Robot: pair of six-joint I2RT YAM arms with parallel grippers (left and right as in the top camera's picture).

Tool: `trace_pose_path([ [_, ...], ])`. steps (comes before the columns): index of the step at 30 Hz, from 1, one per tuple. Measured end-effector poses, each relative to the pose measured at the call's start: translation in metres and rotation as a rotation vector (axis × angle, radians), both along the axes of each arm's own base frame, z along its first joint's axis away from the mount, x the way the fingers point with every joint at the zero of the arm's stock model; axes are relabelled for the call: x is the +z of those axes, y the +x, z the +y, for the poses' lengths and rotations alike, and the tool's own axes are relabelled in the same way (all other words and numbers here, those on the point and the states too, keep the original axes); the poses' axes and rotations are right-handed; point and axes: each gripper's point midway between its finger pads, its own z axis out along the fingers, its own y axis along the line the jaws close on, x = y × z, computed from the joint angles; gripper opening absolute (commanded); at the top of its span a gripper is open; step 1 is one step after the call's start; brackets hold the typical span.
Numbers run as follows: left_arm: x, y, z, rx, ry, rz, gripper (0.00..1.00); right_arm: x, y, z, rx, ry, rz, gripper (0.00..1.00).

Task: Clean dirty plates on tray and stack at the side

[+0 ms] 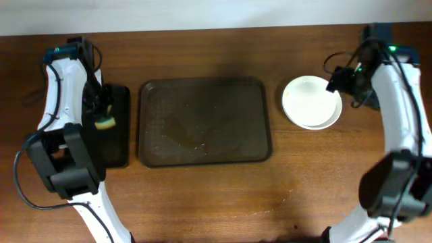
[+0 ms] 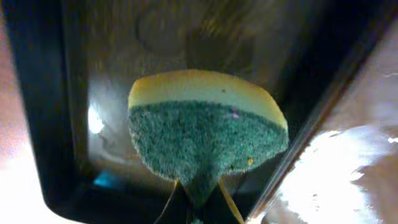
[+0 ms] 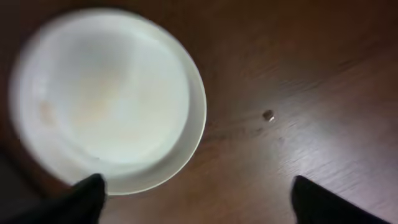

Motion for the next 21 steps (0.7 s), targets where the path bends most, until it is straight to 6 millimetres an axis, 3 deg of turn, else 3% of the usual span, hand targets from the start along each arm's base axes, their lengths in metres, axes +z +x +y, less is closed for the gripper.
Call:
trace_pose_path([
  [1,-0.014,0.0,0.008,0.01,0.021,-0.006,0.01,0.019,-0.003,0.001,0.0,-0.006,-0.042,0.99],
  [3,-0.045,0.011,0.025,0.036,0.066,-0.075,0.06,0.019,-0.008,0.004,0.003,0.011,-0.027,0.99],
  [5,-0.065,0.005,0.029,0.047,0.076,-0.073,0.55,0.018,-0.008,0.009,0.015,0.016,-0.022,0.99],
  [8,-0.068,0.006,0.03,0.053,0.082,-0.08,0.82,0.018,-0.006,0.023,0.048,0.019,-0.02,0.99],
  [10,-0.066,0.004,0.028,0.053,0.071,-0.067,0.87,0.019,-0.007,0.025,0.055,0.019,-0.018,0.99],
  [11,-0.056,0.002,0.021,0.054,0.031,-0.051,0.93,0.023,-0.009,0.025,0.061,0.016,-0.023,0.99],
  [13,-0.011,0.025,0.013,0.051,-0.018,-0.137,0.93,0.049,-0.018,0.027,0.083,0.001,-0.08,0.99],
  [14,0.024,0.038,0.007,0.04,-0.038,-0.222,0.94,0.068,-0.025,0.027,0.098,-0.012,-0.122,0.99],
  [16,0.104,0.051,-0.021,-0.016,-0.085,-0.42,0.99,0.134,-0.059,0.032,0.126,-0.055,-0.297,0.99],
  [17,0.126,0.051,-0.034,-0.042,-0.1,-0.475,0.99,0.15,-0.069,0.033,0.136,-0.069,-0.339,0.98],
  [19,0.157,0.048,-0.063,-0.106,-0.133,-0.545,0.99,0.193,-0.109,0.038,0.173,-0.115,-0.46,0.98],
  [21,0.154,0.046,-0.066,-0.11,-0.144,-0.531,0.99,0.206,-0.136,0.05,0.263,-0.121,-0.489,0.98],
])
